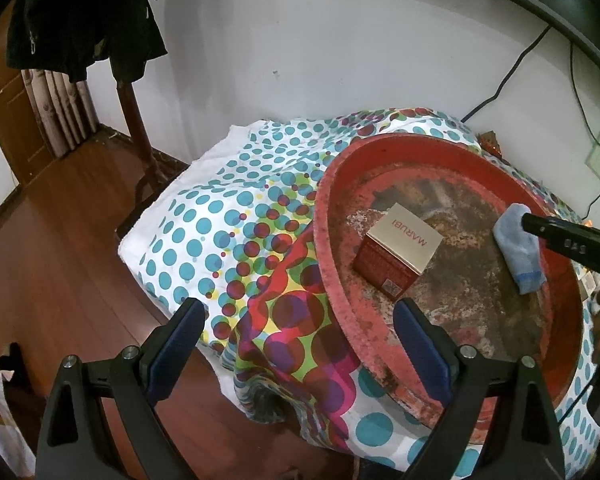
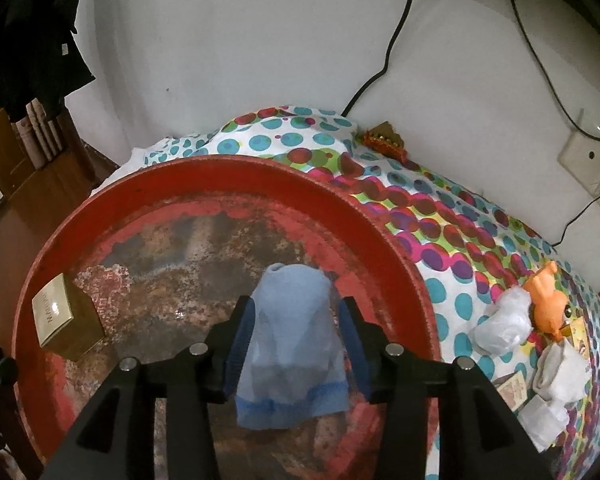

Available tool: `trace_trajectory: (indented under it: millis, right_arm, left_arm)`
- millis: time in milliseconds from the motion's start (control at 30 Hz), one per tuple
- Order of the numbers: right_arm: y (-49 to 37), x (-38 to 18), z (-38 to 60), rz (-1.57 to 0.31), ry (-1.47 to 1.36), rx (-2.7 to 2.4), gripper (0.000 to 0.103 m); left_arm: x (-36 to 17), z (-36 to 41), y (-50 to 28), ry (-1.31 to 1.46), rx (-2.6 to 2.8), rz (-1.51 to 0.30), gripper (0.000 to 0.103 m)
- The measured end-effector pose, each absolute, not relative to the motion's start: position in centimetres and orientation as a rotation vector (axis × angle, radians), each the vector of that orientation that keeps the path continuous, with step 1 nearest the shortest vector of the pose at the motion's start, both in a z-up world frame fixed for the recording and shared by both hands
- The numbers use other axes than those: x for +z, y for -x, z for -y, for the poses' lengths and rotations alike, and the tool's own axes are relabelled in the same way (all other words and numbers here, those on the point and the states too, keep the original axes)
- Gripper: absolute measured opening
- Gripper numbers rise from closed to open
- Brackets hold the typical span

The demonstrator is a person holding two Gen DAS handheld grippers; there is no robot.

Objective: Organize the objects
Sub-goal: 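Move the right tool to the black plastic bag and grasp it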

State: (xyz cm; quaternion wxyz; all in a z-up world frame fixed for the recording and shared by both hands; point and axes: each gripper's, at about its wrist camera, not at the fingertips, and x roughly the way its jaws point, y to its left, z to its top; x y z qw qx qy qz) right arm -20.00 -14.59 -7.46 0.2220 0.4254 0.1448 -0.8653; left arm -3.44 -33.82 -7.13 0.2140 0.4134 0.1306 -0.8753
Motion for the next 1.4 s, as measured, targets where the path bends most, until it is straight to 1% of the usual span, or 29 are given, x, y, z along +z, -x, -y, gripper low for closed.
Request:
trace_trajectory:
  millis: [400,733,867,1033,1167,1300,1400]
  right_arm:
    - [15.4,-5.5,7.9,-0.339,-1.106,-2.461,0.047]
    - [11.7,-4.2,-4.4,-0.301,-1.11,-2.616,0.048]
    - [11.2,-4.9,-9.8,-0.247,-1.175,-2.698,0.048]
    - [11.0,-6.5,-14.8,-0.176,-1.262,-2.762,0.048]
    - [11.1,-7.8,-16.1,-0.139,-1.317,-2.736,0.048]
    - [11.3,-9.0,-15.9,-0.178,-1.327,-2.749,0.048]
    - [11.6,-9.6,-16.0,-0.15,-1.327,-2.764,0.048]
  left_arm:
    - [-6.7,32.5,3.5,-1.126,-2.454,-0.28,0.094]
    - [-6.6,31.0,3.7,-1.13,-2.462,-0.211,0.094]
    - [-6.6,30.4,3.8,-1.13,-2.459,-0.173,0.095]
    - [-6.4,30.2,3.6,-1.114,-2.466,-0.179,0.096]
    - [-6.6,30.1,3.8,-1.123,-2.457,-0.164,0.096]
    - [-6.7,30.0,3.9,-1.126,-2.457,-0.147,0.097]
    - [-6.8,30.0,3.9,-1.126,-2.456,-0.145,0.097]
